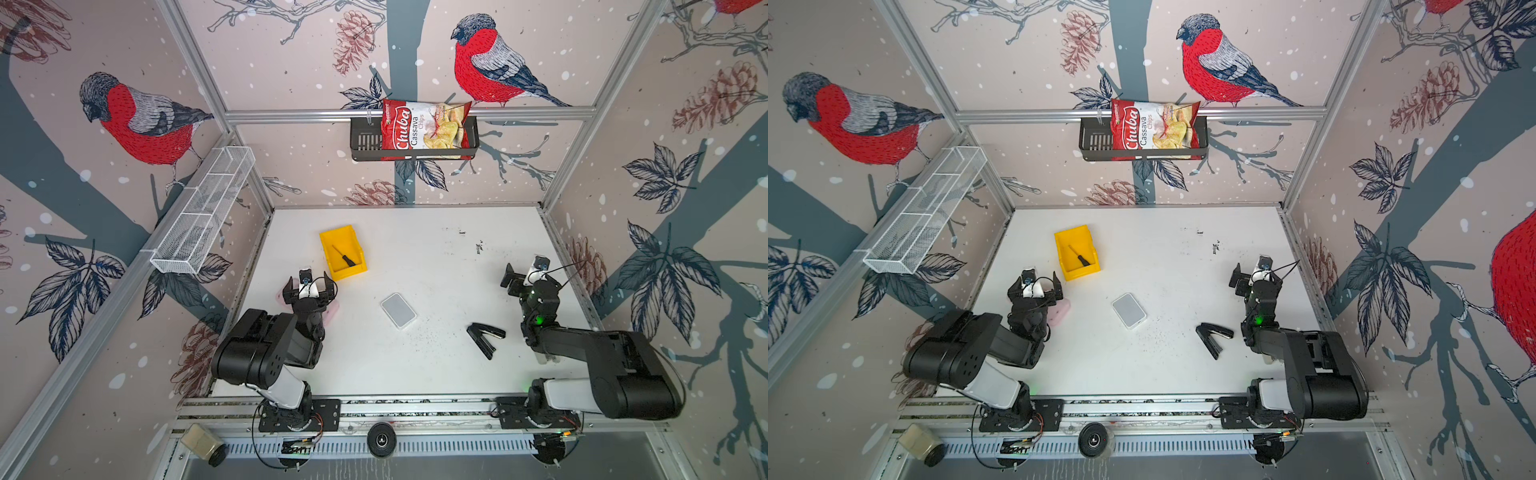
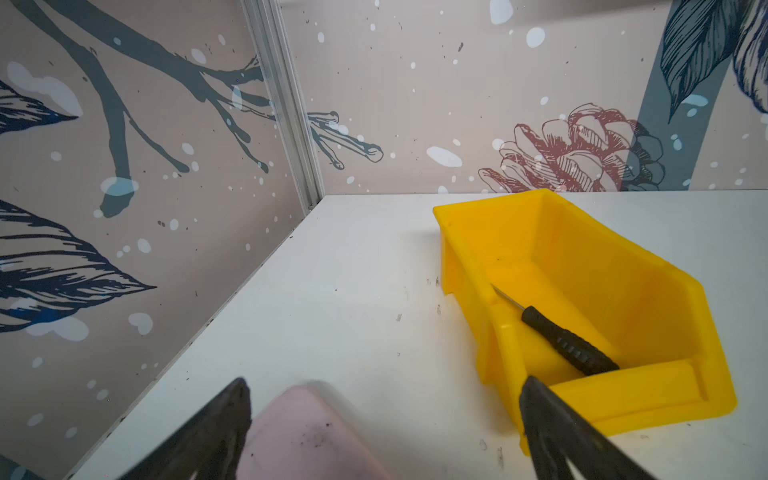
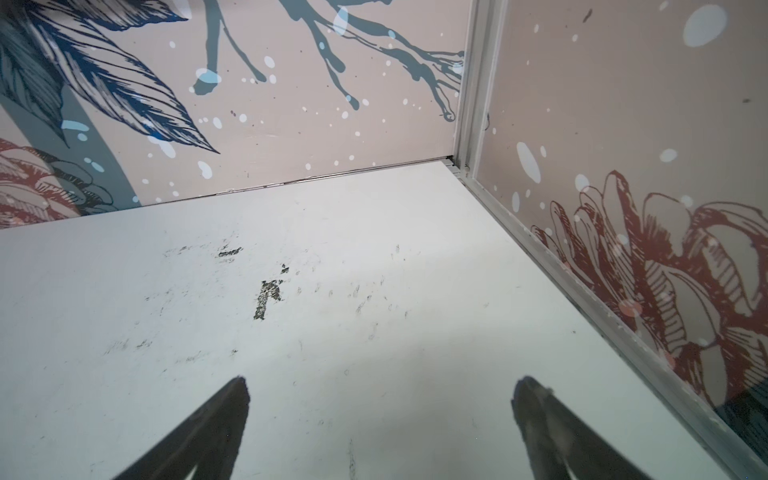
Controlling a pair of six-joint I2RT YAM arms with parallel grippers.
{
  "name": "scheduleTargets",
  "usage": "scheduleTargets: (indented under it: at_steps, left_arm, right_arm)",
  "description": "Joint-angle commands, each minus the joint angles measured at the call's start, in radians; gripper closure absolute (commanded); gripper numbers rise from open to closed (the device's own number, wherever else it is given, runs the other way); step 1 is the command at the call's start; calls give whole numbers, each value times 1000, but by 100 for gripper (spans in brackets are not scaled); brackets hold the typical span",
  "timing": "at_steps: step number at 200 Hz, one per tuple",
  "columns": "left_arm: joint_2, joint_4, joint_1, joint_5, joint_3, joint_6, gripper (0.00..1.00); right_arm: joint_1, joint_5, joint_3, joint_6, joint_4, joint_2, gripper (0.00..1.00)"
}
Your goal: Put the screwdriver in the bin
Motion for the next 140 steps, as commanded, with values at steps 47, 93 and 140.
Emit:
scheduleTargets:
  at_steps: [47, 93, 140]
  left_arm:
    - [-19, -122, 91, 154, 96, -83, 1]
    - [-19, -122, 95, 158, 95, -82, 1]
    - [-19, -126, 95, 170, 96, -80, 1]
  right_arm:
    - [-38, -46, -4, 20, 173, 112, 1]
    - [-42, -54, -3, 22, 177, 117, 1]
    - [-41, -54, -4, 21, 177, 116, 0]
